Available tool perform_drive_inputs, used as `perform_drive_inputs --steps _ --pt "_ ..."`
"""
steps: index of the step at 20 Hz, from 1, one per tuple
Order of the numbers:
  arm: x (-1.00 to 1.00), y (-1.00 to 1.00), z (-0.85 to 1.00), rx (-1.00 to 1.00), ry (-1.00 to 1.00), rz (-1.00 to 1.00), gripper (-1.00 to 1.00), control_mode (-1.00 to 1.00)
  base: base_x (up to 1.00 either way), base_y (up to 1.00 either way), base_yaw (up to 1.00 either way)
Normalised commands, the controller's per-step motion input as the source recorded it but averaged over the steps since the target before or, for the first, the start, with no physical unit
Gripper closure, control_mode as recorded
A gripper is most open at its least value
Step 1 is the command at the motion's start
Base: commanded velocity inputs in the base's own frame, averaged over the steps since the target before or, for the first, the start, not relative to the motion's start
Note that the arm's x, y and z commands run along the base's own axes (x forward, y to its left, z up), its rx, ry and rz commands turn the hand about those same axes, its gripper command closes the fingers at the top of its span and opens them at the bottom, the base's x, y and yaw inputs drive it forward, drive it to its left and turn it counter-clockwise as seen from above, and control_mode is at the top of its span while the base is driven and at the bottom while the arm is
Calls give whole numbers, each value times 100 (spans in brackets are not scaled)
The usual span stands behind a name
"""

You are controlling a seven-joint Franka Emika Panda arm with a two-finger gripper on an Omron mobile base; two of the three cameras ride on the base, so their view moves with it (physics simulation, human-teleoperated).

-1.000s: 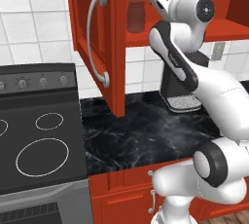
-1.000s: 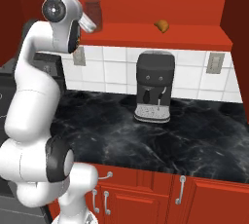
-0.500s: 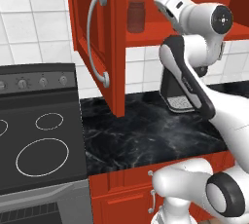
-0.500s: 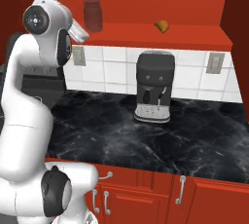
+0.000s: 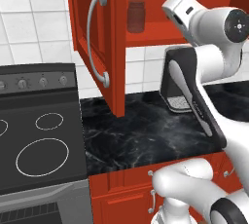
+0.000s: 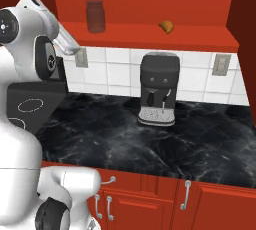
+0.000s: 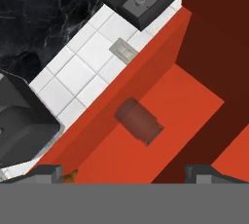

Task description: Pick the candle and jar from the dining table and place them in the open cabinet. Close the cabinet after placing the objects.

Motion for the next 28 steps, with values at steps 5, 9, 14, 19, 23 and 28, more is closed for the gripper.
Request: perform_drive_inputs --steps 5,9,14,19,23,28 --pt "-65 -4 -3 0 2 -5 -100 -100 0 0 0" --pt "-52 -24 -13 -1 0 0 -100 -100 0 0 0" --pt "-48 -25 -12 -2 0 0 -100 -100 0 0 0" --pt "-45 -16 -14 -1 0 0 -100 -100 0 0 0" --pt "-3 1 -1 0 2 0 -100 -100 0 0 0" --pt "0 0 0 0 0 0 -100 -100 0 0 0"
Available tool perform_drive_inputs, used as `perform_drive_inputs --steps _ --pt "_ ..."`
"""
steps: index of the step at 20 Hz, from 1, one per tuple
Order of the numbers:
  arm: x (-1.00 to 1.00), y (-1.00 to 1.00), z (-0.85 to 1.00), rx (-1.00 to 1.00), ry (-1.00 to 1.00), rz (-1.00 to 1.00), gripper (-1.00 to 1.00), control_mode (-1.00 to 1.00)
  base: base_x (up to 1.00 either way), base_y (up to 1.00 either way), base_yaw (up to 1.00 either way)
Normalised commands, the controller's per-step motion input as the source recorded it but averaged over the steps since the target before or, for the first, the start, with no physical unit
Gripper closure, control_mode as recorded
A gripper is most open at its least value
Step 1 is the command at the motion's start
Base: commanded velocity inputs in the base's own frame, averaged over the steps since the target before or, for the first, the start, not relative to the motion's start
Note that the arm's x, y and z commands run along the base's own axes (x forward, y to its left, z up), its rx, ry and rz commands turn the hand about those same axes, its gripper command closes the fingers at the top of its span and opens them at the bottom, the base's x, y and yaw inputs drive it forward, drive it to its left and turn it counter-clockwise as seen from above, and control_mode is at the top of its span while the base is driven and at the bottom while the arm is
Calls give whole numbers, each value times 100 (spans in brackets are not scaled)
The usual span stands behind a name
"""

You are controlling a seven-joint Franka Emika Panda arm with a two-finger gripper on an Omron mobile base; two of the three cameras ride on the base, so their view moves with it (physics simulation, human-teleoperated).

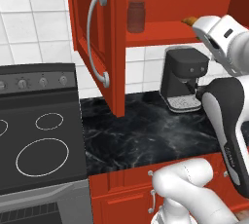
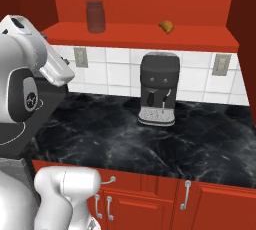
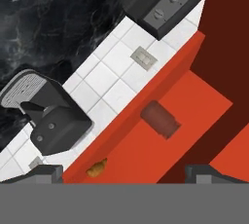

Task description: Pick the candle and jar from the dining table and place them in the open cabinet. Close the cabinet after placing the objects.

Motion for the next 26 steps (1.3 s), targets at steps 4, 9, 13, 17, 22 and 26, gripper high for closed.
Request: perform_drive_inputs --steps 4,9,13,17,22,26 --pt "-10 0 0 0 -3 0 -100 100 -27 0 -3" --pt "0 0 0 0 0 0 -100 100 -67 0 -22" --pt "0 0 0 0 0 0 -100 100 -61 0 -30" --pt "0 0 0 0 0 0 -100 100 -61 0 -34" --pt "0 0 0 0 0 0 -100 100 -72 0 -37" --pt "0 0 0 0 0 0 -100 100 -78 2 -37"
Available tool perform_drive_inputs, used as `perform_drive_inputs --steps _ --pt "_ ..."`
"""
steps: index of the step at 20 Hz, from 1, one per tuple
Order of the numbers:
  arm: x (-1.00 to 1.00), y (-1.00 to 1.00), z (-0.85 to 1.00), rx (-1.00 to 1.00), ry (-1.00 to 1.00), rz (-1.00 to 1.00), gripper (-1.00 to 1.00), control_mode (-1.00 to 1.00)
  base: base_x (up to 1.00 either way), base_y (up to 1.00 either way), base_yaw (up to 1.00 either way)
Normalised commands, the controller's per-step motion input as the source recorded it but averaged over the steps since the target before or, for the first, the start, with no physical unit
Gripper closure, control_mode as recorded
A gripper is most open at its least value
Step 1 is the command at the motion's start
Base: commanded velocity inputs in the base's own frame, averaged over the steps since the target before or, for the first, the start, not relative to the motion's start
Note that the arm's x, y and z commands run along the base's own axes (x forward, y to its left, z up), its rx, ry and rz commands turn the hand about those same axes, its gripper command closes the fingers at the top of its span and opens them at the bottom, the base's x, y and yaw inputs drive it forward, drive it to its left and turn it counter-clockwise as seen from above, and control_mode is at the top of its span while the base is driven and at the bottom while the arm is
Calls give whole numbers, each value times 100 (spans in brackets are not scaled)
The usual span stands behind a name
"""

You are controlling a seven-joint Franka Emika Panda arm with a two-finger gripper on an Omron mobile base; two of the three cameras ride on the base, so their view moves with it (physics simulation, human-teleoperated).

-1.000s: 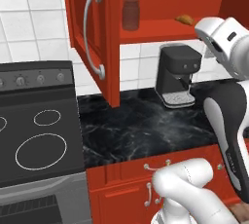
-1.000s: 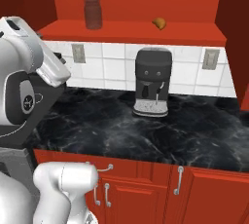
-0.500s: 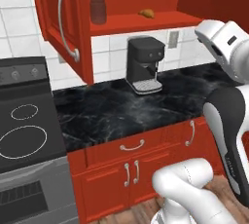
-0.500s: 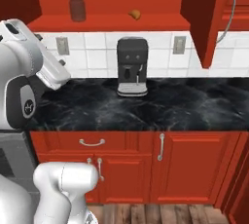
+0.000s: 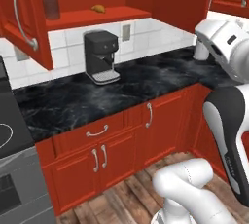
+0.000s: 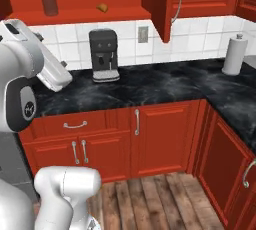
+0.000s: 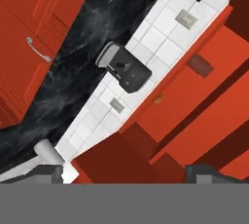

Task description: Pick the candle and jar from the dining table and place them in the open cabinet. Close the cabinet after placing the objects.

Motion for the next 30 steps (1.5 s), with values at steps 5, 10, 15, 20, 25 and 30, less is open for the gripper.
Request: perform_drive_inputs --steps 5,10,15,20,25,30 --pt "0 0 0 0 0 0 -100 100 -73 7 -40" --pt "0 0 0 0 0 0 -100 100 -80 9 -41" --pt "0 0 0 0 0 0 -100 100 -86 3 -43" --pt "0 0 0 0 0 0 -100 100 -67 12 -49" --pt "0 0 0 0 0 0 -100 100 -38 32 -55" --pt "0 0 0 0 0 0 -100 100 -20 40 -56"
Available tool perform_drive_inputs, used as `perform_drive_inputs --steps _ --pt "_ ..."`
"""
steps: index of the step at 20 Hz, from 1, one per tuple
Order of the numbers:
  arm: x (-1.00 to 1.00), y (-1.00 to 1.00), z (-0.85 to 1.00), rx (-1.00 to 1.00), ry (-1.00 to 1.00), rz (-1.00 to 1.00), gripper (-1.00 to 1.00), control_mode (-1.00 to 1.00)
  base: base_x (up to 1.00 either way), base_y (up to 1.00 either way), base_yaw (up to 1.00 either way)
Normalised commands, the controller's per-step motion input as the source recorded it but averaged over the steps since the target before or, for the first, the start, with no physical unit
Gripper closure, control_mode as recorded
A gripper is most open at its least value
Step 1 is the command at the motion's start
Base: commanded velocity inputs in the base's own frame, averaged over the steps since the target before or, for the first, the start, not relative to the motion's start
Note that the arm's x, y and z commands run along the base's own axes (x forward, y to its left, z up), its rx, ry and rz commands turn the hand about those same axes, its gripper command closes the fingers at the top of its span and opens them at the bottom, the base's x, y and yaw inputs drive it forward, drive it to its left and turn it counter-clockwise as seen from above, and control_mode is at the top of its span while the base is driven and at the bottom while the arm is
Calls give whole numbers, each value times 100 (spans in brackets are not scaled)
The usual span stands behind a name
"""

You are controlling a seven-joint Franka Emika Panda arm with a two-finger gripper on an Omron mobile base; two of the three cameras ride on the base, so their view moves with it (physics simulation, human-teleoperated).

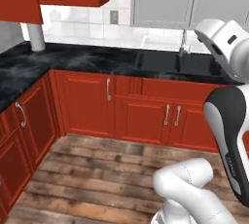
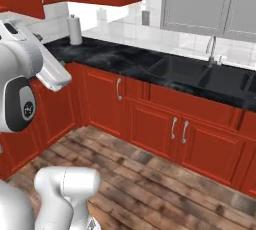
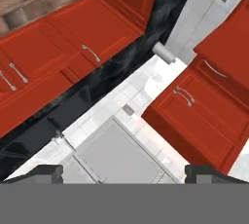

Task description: Pick the candle and jar from the dining table and place them in the open cabinet. Close the cabinet after placing the objects.

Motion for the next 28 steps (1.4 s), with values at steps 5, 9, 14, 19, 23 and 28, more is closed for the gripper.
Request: perform_drive_inputs --steps 5,9,14,19,23,28 --pt "0 0 0 0 0 0 -100 100 -9 48 -55" --pt "0 0 0 0 0 0 -100 100 -11 48 -55" --pt "0 0 0 0 0 0 -100 100 -12 47 -54" --pt "0 0 0 0 0 0 -100 100 -11 50 -54" --pt "0 0 0 0 0 0 -100 100 -8 51 -54" --pt "0 0 0 0 0 0 -100 100 -6 50 -54"
